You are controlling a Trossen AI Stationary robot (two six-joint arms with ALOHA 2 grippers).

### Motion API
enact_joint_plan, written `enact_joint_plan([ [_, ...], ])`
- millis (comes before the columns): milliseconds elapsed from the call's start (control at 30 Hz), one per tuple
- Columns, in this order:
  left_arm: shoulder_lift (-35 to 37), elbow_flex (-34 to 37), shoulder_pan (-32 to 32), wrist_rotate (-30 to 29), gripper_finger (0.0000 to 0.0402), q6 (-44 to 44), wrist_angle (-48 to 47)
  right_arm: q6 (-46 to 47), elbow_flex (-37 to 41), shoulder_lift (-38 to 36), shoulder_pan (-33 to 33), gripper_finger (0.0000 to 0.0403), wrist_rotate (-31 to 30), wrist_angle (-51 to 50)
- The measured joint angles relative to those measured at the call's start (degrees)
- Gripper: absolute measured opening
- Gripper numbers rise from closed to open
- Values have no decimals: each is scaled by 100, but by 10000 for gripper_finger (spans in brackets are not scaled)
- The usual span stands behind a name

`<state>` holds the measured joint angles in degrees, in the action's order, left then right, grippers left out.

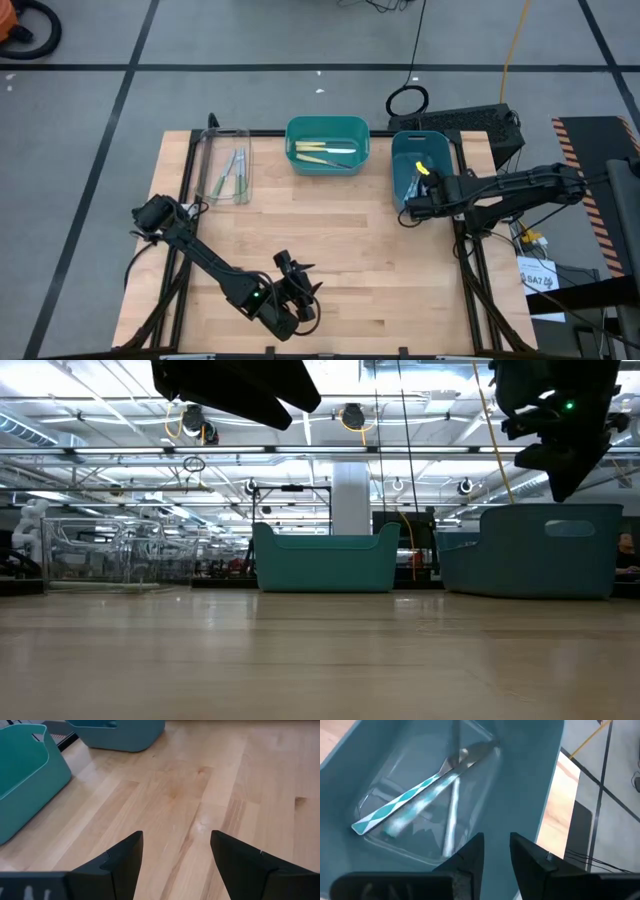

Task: Sort silverware by color (type)
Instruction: Return to Home Position

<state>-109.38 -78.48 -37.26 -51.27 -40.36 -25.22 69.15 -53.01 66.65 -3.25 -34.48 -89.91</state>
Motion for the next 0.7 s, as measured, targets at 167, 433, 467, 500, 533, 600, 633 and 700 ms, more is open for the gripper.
enact_joint_plan([
  [167,0,0,0,-2,241,86,-21,-109,-6,-23,-73,90,-165,165],
  [433,28,0,-42,15,219,631,-37,-1698,-181,-307,-814,90,-810,2006],
  [467,61,0,-27,35,206,714,-42,-2014,-181,-345,-936,90,-921,2362],
  [500,90,0,11,117,190,811,-27,-2362,-181,-364,-1051,90,-1015,2722],
  [533,132,0,60,249,173,926,-17,-2736,-181,-372,-1156,91,-1093,3055],
  [600,174,0,195,455,137,1233,-14,-3451,-181,-365,-1350,91,-1222,3617],
  [633,175,0,268,513,119,1389,-4,-3759,-181,-365,-1429,91,-1235,3856],
  [700,175,0,416,601,89,1664,-27,-4299,-138,-368,-1569,91,-1278,4311],
])
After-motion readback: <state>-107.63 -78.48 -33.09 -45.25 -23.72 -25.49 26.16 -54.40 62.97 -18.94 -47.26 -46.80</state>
